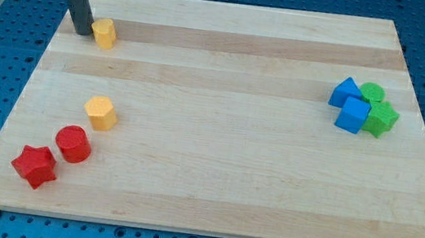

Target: Slide the yellow heart up

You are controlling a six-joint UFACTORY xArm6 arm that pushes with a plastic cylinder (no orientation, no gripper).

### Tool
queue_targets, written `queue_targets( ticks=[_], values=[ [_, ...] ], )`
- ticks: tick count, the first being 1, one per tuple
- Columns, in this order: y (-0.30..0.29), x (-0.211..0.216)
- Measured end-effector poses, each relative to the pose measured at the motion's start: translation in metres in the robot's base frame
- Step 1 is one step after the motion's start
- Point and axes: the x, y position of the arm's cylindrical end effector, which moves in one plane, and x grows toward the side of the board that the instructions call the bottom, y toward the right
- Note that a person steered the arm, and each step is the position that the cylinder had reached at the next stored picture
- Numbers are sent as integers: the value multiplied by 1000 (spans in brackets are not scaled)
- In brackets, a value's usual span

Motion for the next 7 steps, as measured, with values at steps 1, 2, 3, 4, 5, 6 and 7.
queue_targets(
  ticks=[1,2,3,4,5,6,7],
  values=[
    [-6,29],
    [-4,49],
    [25,53],
    [57,38],
    [64,4],
    [58,-10],
    [60,15]
  ],
)
